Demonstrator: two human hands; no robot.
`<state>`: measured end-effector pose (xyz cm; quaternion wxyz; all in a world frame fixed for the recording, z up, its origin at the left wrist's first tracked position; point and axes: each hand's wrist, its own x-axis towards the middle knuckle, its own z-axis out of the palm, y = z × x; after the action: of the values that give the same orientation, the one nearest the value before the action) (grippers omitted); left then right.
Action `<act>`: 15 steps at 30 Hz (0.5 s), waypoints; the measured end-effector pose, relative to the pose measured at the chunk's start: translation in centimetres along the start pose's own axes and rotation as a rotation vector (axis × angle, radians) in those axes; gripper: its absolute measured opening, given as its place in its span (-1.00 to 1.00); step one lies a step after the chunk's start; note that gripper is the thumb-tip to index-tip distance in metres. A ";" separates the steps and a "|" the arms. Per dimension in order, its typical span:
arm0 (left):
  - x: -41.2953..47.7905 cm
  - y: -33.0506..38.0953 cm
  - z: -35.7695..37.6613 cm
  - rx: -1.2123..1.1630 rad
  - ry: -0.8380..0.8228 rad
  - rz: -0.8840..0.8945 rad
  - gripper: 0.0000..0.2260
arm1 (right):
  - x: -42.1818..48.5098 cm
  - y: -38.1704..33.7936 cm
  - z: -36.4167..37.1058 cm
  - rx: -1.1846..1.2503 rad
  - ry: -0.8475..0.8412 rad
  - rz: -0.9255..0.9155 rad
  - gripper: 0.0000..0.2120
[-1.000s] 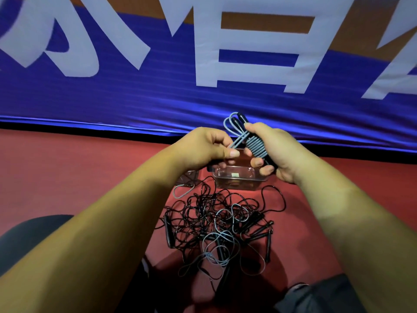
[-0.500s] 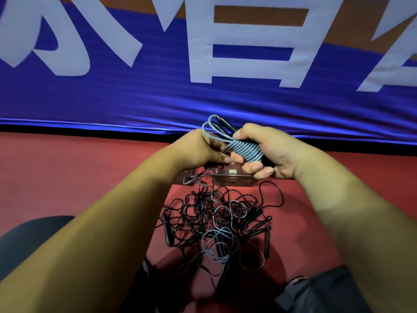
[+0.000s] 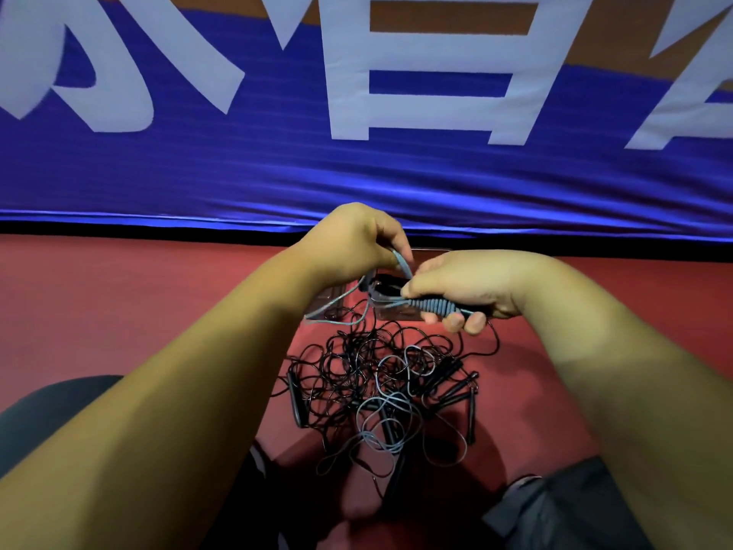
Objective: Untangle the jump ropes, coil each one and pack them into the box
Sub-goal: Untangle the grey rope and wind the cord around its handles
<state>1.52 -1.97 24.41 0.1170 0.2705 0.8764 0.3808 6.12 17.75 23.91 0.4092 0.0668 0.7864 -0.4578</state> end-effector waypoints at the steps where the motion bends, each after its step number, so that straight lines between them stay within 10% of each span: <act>1: 0.3 -0.1 0.1 0.110 0.021 0.045 -0.84 | 0.5 0.2 -0.3 -0.043 0.087 -0.018 -0.80; 6: 1.1 0.5 0.9 0.415 0.100 0.142 -0.80 | 2.7 0.8 -1.6 -0.074 0.463 -0.086 -0.60; 15: 1.3 0.0 2.4 0.445 0.132 -0.219 -0.68 | 2.3 -0.4 -0.5 0.333 0.402 -0.242 -0.85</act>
<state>1.46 0.18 22.75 0.0378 0.1677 0.9685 0.1804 4.15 17.32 22.66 0.1706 0.1281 0.7680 -0.6039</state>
